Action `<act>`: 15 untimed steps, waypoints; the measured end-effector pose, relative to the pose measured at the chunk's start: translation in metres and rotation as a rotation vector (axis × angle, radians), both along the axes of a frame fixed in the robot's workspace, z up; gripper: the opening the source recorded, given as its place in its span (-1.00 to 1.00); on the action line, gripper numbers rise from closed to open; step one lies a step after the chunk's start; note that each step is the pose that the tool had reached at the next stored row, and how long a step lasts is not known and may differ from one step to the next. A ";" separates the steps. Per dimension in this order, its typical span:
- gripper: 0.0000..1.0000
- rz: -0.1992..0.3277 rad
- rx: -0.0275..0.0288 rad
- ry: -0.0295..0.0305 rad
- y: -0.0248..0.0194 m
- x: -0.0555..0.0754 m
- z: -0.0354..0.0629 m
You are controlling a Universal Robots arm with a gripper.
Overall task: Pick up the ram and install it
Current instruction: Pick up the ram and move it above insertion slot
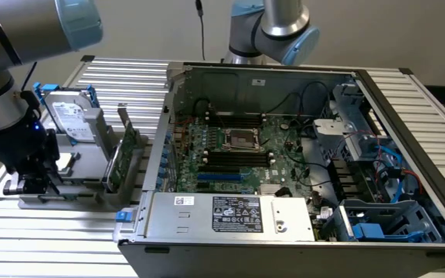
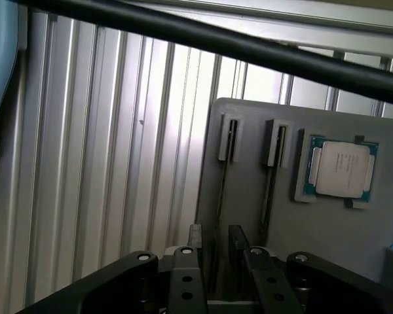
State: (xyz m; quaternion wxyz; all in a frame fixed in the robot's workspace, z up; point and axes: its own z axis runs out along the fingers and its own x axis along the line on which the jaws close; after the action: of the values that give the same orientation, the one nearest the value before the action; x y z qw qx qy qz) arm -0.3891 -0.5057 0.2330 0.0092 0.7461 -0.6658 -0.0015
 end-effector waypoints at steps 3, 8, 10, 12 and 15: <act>-0.39 0.000 0.0000 0.0000 0.0002 0.000 -0.0056; -0.39 0.000 0.0000 0.0000 0.0012 0.000 -0.0146; -0.39 0.000 -0.0001 0.0001 0.0024 0.000 -0.0182; -0.39 0.000 -0.0001 0.0001 0.0042 0.000 -0.0219; -0.39 -0.002 0.0000 0.0000 0.0065 -0.001 -0.0274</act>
State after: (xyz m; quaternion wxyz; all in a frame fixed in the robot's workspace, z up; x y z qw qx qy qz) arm -0.3897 -0.4992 0.2057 0.0092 0.7456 -0.6664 -0.0015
